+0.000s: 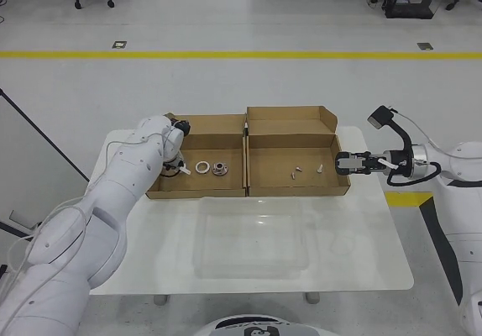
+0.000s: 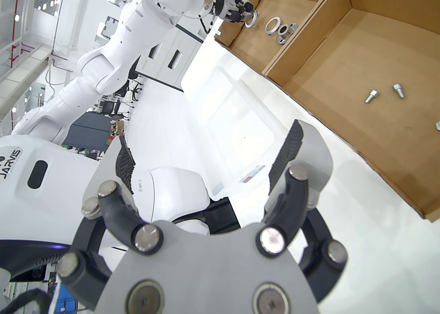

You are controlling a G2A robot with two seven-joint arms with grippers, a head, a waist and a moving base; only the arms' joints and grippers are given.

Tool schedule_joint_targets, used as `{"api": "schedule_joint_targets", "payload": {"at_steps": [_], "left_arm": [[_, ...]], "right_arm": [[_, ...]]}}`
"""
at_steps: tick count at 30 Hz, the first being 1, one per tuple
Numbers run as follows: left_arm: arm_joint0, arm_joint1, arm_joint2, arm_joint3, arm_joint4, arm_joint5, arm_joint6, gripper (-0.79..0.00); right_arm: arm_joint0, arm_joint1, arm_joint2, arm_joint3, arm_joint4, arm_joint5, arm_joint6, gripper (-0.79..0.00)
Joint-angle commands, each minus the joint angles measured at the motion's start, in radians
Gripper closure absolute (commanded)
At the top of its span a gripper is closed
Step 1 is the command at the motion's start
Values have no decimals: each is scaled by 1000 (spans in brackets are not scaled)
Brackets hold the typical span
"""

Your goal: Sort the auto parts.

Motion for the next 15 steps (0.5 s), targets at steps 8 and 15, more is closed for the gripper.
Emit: {"api": "schedule_joint_targets", "payload": {"at_steps": [8,15], "left_arm": [[-17,-34,3,74,-5,-14,13,-668],[-38,-48,-6,105,-7,-18,38,-785]], "right_arm": [[0,0,0,0,0,0,0,-785],[0,0,0,0,0,0,0,-785]]}}
